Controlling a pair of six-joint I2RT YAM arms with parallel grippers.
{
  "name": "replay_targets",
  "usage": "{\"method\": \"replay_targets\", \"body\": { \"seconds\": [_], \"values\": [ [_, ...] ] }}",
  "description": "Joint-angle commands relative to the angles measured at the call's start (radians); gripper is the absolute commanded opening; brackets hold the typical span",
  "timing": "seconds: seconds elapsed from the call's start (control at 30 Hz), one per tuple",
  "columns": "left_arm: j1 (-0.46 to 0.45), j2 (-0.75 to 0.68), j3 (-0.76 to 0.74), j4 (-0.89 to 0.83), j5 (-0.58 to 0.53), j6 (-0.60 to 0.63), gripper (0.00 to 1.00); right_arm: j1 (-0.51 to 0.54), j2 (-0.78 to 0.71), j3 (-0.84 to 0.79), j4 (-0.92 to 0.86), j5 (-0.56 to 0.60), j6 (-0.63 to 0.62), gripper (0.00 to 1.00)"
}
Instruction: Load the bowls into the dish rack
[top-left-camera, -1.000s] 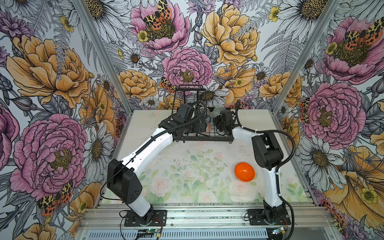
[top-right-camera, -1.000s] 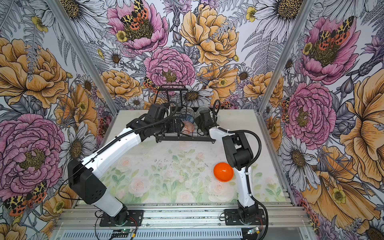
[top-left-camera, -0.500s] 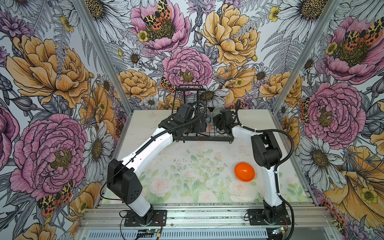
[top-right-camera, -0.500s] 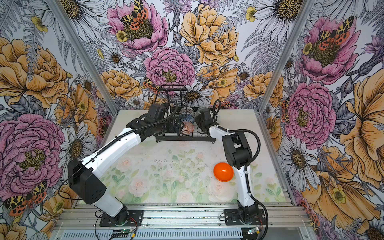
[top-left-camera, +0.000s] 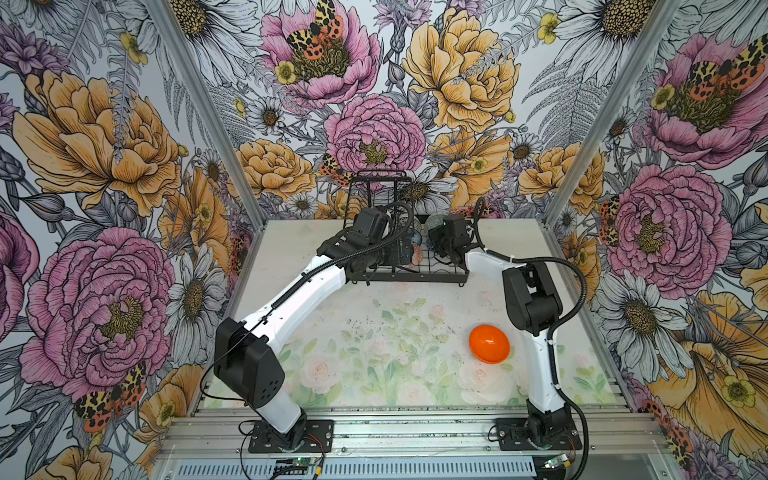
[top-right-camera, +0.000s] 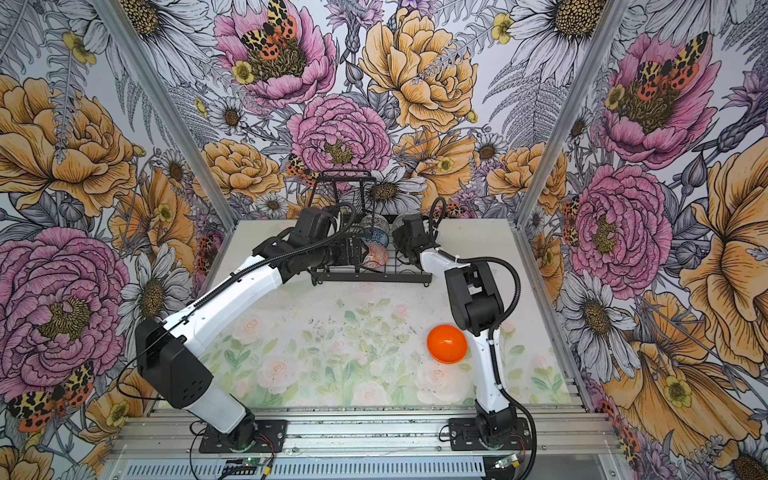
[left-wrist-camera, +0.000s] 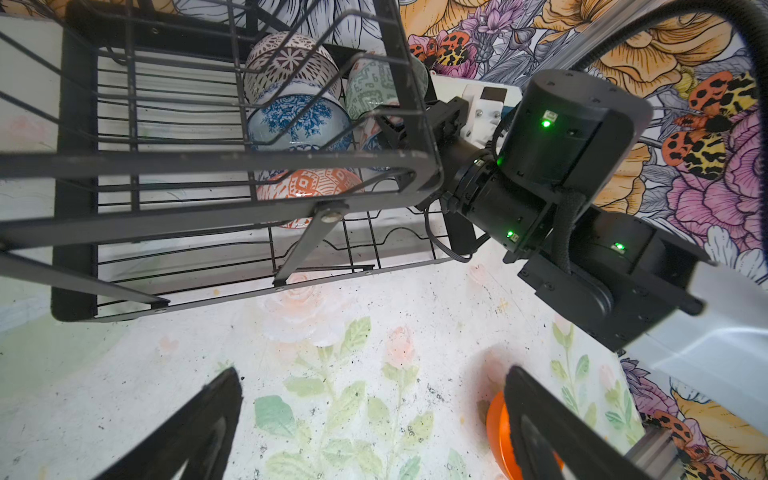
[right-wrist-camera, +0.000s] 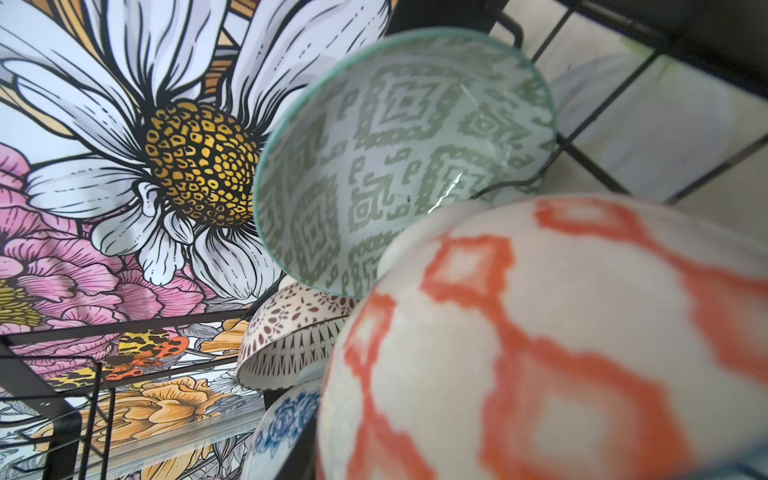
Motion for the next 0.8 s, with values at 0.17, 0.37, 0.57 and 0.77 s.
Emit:
{"method": "replay_targets", "body": {
  "seconds": [0.17,0.37,0.57,0.77],
  "values": [
    [0.004,0.009,0.034,0.029,0.016,-0.013,0.99,-0.034,0.044,0.021,-0.089,0.053,0.004,0.38],
    [0.004,0.015,0.043,0.029,0.018,-0.013,0.99,-0.035,0.041,0.02,-0.09,0.049,0.004,0.41],
    [0.004,0.022,0.049,0.029,0.019,-0.016,0.99,-0.037,0.034,0.023,-0.09,0.047,0.004,0.43],
    [0.002,0.026,0.061,0.029,0.02,-0.016,0.99,-0.039,0.023,0.023,-0.092,0.046,0.002,0.48]
  ]
}}
